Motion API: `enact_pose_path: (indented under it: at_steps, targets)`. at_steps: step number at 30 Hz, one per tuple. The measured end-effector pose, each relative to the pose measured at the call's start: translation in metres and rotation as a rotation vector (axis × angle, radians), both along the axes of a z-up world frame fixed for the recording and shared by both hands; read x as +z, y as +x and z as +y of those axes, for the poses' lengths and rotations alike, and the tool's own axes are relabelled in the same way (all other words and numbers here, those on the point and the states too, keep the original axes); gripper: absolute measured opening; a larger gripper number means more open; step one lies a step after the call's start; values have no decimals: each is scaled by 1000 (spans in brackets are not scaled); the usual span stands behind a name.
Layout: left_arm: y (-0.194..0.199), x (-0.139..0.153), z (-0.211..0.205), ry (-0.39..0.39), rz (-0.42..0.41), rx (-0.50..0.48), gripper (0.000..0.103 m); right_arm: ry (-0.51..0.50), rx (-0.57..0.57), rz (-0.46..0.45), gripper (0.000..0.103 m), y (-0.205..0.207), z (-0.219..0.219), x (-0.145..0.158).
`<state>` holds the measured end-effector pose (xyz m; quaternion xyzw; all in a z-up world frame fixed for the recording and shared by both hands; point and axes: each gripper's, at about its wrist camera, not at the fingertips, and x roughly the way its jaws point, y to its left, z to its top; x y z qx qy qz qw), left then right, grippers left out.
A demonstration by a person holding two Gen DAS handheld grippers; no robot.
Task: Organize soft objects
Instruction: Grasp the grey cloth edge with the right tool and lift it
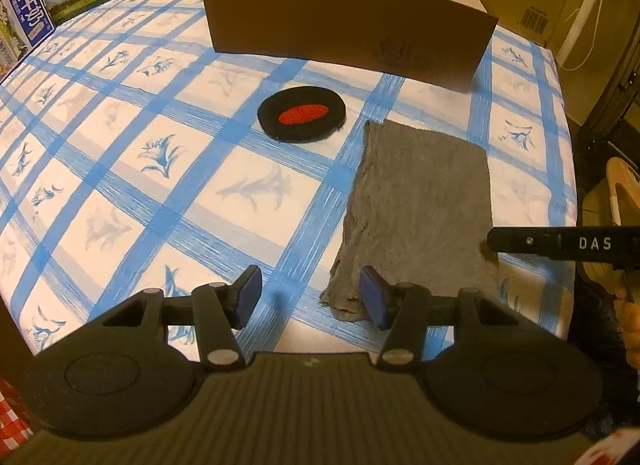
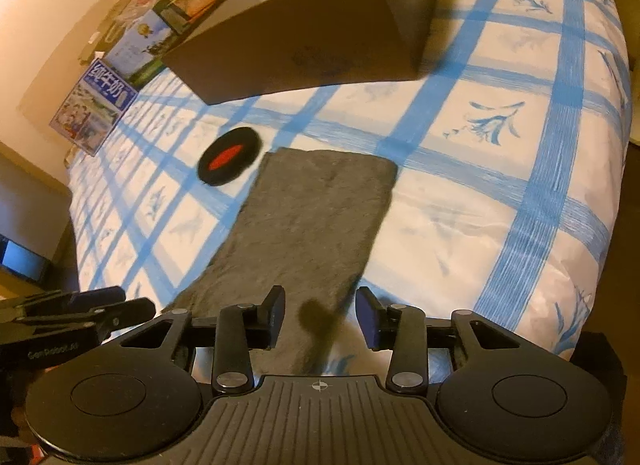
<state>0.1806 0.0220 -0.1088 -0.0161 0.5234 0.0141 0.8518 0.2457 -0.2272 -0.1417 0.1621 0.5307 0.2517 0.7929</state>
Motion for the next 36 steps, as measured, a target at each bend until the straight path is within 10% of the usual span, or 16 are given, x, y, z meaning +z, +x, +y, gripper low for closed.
enact_pose_path:
  at_steps: [36]
  targets:
    - [17, -48, -2, -61, 83, 18, 51, 191, -107, 29, 34, 32, -8, -32]
